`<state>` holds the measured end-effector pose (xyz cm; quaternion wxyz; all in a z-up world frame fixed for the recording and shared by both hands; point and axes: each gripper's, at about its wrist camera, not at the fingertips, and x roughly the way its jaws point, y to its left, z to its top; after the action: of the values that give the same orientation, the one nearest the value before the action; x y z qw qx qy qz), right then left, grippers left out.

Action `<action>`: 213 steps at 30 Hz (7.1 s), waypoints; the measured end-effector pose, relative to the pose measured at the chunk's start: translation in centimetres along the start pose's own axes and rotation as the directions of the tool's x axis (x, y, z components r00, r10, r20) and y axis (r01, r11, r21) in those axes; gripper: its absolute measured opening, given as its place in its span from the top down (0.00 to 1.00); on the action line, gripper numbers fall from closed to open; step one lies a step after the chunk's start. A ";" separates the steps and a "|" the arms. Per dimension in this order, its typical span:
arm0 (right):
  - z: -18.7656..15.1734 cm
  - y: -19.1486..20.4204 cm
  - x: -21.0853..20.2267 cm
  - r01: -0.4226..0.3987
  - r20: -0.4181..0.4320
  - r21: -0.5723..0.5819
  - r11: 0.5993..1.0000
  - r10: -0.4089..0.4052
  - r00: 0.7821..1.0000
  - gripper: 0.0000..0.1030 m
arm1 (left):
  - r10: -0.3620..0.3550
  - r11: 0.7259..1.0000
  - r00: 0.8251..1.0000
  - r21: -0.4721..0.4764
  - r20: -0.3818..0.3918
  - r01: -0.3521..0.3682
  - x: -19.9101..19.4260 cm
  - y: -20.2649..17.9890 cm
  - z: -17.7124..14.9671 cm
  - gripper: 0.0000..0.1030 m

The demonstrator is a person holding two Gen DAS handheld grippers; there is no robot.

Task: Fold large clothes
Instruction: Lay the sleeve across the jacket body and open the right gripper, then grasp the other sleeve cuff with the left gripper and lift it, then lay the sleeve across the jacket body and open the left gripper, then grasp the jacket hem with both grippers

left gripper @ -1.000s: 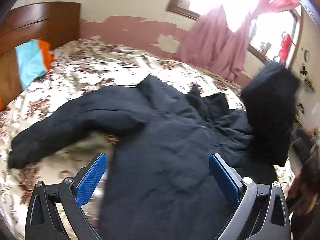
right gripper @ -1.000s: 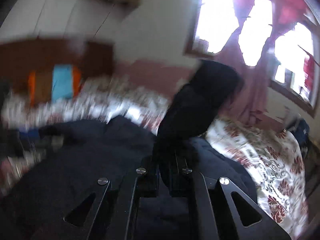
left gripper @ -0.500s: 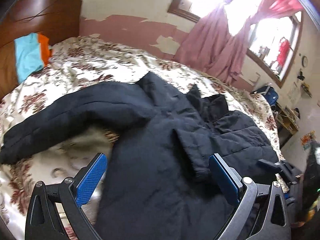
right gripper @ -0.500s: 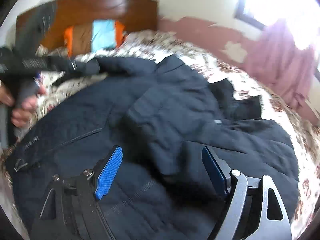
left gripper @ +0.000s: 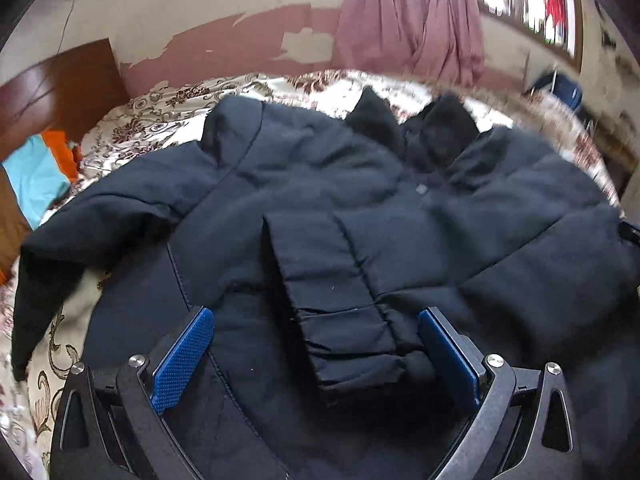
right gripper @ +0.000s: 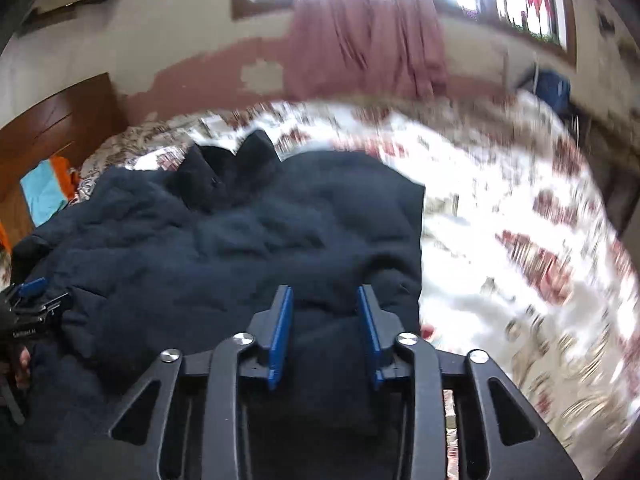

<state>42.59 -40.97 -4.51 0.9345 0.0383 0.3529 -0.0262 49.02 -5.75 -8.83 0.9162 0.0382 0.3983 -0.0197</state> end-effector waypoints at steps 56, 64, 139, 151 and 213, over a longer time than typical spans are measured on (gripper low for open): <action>-0.3 33.6 7.5 -0.108 -0.077 -0.177 0.978 0.095 0.992 0.26 | -0.187 0.123 0.950 -0.953 0.251 0.276 1.8 42.7 -16.5 0.05; -0.2 33.1 7.6 -0.114 -0.077 -0.163 0.980 0.103 0.992 0.23 | -0.065 0.173 0.965 -0.950 0.253 0.261 -0.5 43.5 -16.2 0.77; -5.6 3.5 0.3 -0.337 -0.092 0.298 0.893 0.378 0.921 0.68 | -0.209 0.935 0.975 -0.278 0.073 0.221 -11.1 12.8 -3.3 0.15; 1.4 5.4 -7.4 -0.134 0.121 0.038 0.990 0.129 0.984 0.97 | -0.163 0.955 0.982 -0.235 0.092 0.181 -9.1 13.1 -0.5 0.15; 17.9 9.3 13.1 -0.136 -0.117 -0.008 0.991 0.134 0.984 0.34 | -0.183 0.983 0.980 -0.029 -0.083 0.181 10.2 1.8 19.8 0.10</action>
<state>64.93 -33.58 0.70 0.9124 0.0560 0.4033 0.0423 70.52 -5.72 -2.74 0.8930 -0.0072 0.4393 -0.0975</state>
